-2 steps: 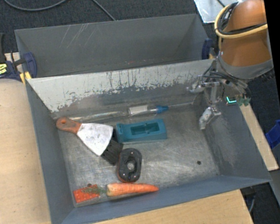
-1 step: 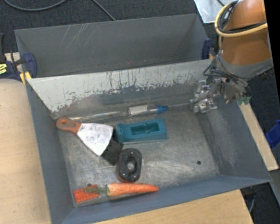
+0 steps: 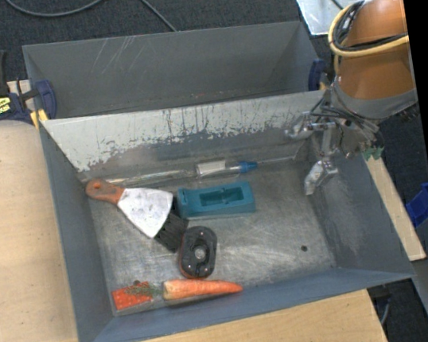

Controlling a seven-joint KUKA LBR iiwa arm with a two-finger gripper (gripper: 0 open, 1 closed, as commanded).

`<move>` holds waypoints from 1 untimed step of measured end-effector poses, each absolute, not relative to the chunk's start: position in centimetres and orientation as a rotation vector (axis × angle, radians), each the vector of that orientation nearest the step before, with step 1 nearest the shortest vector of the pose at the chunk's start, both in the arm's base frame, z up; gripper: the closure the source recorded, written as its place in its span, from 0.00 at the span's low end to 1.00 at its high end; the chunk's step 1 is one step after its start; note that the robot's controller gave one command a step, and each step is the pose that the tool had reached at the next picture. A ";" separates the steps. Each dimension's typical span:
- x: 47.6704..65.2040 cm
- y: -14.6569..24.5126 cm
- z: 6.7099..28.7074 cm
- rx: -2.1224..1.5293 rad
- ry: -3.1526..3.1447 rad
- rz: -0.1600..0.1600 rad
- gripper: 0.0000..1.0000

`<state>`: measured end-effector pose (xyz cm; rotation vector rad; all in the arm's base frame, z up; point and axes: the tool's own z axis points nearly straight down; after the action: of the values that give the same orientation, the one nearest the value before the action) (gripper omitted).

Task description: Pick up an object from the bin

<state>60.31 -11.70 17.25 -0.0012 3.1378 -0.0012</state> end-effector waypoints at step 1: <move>60.3 -11.7 17.3 -0.002 3.138 -0.001 0.00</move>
Offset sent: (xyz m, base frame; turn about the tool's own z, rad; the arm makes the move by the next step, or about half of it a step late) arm 0.0211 0.0471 -0.0306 -0.1338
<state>60.31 -11.69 17.25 -0.0018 3.1378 -0.0013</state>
